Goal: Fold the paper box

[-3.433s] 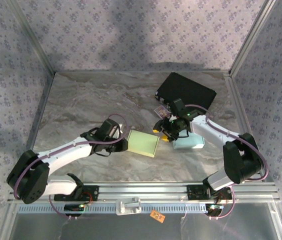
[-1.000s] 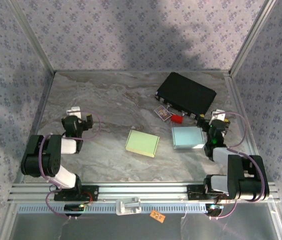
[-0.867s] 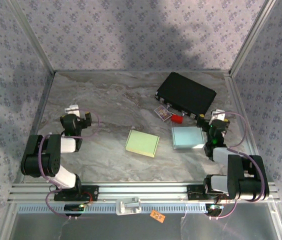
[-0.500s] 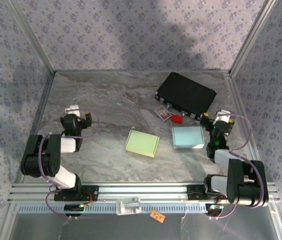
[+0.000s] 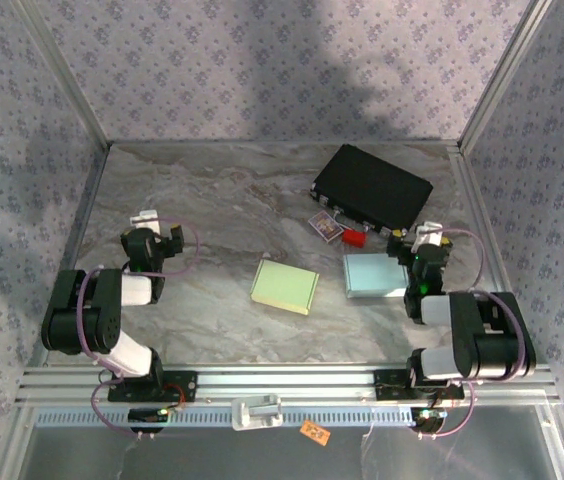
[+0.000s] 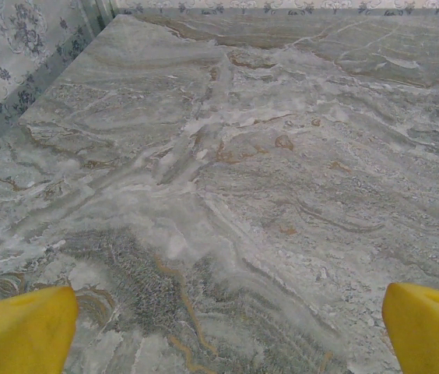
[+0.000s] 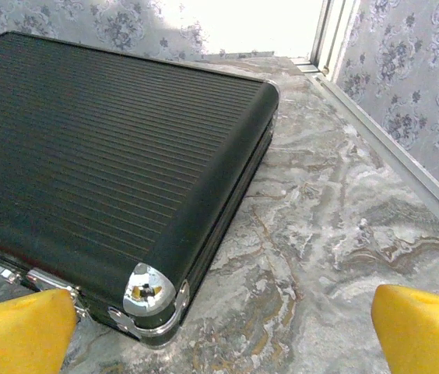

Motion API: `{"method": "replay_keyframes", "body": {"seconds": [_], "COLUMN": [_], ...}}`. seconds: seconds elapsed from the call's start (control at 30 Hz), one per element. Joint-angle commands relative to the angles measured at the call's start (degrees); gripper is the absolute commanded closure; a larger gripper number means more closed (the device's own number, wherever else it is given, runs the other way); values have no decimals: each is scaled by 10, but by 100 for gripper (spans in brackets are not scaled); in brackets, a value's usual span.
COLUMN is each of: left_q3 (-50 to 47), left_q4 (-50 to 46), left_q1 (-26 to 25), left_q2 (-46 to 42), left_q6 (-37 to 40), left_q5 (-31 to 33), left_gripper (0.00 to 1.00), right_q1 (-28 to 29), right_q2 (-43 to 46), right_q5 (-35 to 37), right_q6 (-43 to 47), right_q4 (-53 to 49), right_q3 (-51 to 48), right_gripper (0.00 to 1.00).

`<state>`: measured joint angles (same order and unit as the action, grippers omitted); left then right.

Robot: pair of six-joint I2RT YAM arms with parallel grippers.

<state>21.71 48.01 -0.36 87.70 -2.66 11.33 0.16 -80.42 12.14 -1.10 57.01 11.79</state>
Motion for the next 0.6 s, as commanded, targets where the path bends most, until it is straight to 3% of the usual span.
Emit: {"method": "replay_keyframes", "body": {"seconds": [0.0,0.17,0.33,0.57], "left_q3": [10,10,10,10], "left_q4": [5,5,5,5], "left_q1": [2,1,2,1], "left_q2": [1,1,1,1], "left_q6": [-9,-9,-8,-8], "left_q5": [0,0,0,1], "left_gripper": [0,0,0,0], "right_q1": [4,0,0,-1], "right_q2": [-53,-60,-68,-67], "right_q5": [2,8,18,17], "right_q6": [16,10,5,7], "right_q4": [84,45,-95,-88], "right_q3": [-6,19,101,97], "right_gripper": [1,1,1,1]}}
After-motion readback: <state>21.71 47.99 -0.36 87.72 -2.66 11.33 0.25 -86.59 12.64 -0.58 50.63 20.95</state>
